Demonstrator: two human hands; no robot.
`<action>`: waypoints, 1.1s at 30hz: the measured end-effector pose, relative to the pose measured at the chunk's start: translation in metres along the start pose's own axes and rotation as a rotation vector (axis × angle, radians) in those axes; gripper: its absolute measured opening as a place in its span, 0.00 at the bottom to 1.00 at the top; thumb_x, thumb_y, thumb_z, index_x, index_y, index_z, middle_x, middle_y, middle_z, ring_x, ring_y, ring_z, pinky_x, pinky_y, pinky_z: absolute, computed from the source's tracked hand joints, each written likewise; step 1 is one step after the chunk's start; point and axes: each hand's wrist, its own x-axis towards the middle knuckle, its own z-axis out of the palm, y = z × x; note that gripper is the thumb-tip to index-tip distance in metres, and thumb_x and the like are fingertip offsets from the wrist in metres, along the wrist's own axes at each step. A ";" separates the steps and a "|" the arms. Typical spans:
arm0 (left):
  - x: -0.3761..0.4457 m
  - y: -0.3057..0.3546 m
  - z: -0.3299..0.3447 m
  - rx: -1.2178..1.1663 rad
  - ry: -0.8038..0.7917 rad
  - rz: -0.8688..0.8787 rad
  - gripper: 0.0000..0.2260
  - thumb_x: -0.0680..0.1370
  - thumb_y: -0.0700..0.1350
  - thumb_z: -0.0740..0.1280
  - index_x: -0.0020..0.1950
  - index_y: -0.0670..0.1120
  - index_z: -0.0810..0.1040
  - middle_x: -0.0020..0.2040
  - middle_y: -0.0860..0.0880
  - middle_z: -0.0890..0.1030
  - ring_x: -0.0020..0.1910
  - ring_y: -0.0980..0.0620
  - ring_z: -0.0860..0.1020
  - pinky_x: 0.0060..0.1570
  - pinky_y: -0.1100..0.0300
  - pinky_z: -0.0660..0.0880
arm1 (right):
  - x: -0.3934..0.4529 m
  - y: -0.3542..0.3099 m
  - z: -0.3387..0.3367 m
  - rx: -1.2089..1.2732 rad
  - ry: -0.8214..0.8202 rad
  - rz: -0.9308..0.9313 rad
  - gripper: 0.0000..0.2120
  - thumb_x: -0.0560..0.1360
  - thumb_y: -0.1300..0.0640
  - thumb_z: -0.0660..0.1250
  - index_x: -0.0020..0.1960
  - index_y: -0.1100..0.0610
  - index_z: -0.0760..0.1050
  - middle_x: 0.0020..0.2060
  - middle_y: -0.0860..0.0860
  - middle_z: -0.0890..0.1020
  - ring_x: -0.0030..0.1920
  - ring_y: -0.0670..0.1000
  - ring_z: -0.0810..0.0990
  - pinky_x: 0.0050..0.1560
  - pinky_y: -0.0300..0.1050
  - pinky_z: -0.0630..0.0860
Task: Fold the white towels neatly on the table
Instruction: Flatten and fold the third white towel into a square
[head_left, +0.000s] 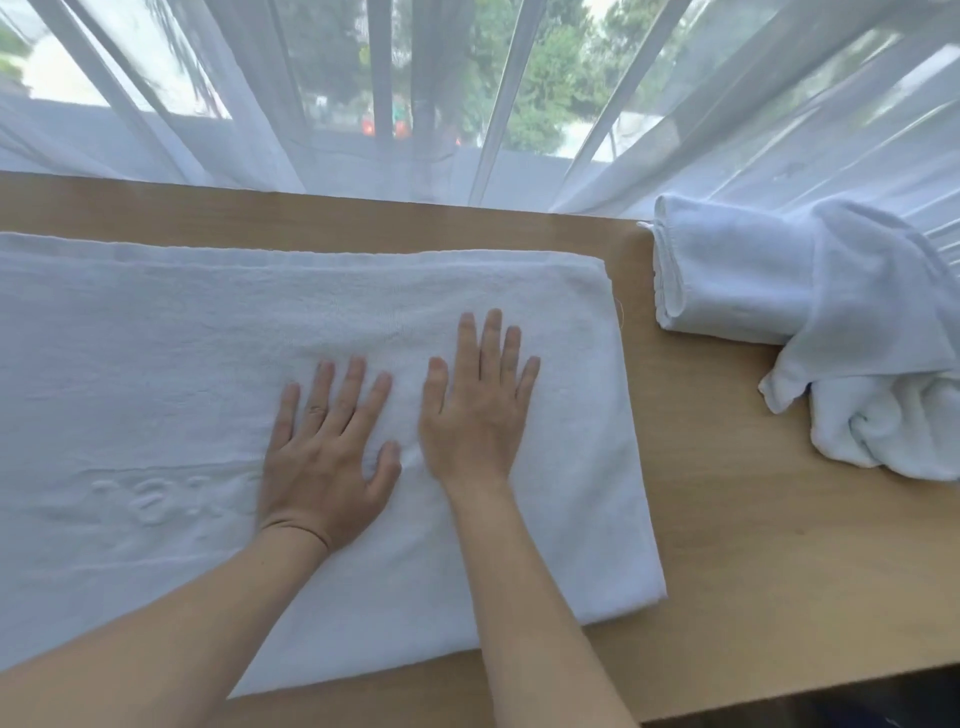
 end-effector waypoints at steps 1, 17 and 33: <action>0.000 0.000 -0.001 0.005 -0.011 -0.001 0.30 0.78 0.56 0.53 0.79 0.49 0.64 0.80 0.45 0.62 0.79 0.43 0.59 0.77 0.41 0.54 | -0.022 -0.008 0.006 -0.013 -0.010 -0.011 0.27 0.83 0.45 0.49 0.81 0.49 0.56 0.81 0.51 0.53 0.81 0.53 0.47 0.79 0.58 0.43; 0.000 -0.002 0.000 -0.065 -0.093 -0.019 0.30 0.79 0.57 0.49 0.82 0.52 0.56 0.82 0.47 0.55 0.81 0.45 0.51 0.78 0.44 0.45 | -0.098 0.105 -0.039 -0.099 0.102 0.525 0.31 0.83 0.41 0.44 0.82 0.53 0.45 0.82 0.53 0.47 0.81 0.54 0.42 0.78 0.59 0.40; -0.003 -0.050 -0.021 -0.007 -0.309 0.442 0.31 0.79 0.60 0.34 0.82 0.53 0.42 0.82 0.52 0.43 0.81 0.50 0.42 0.77 0.51 0.37 | -0.133 -0.013 0.009 0.028 0.066 0.340 0.29 0.84 0.47 0.47 0.82 0.54 0.47 0.81 0.51 0.47 0.81 0.52 0.42 0.79 0.56 0.38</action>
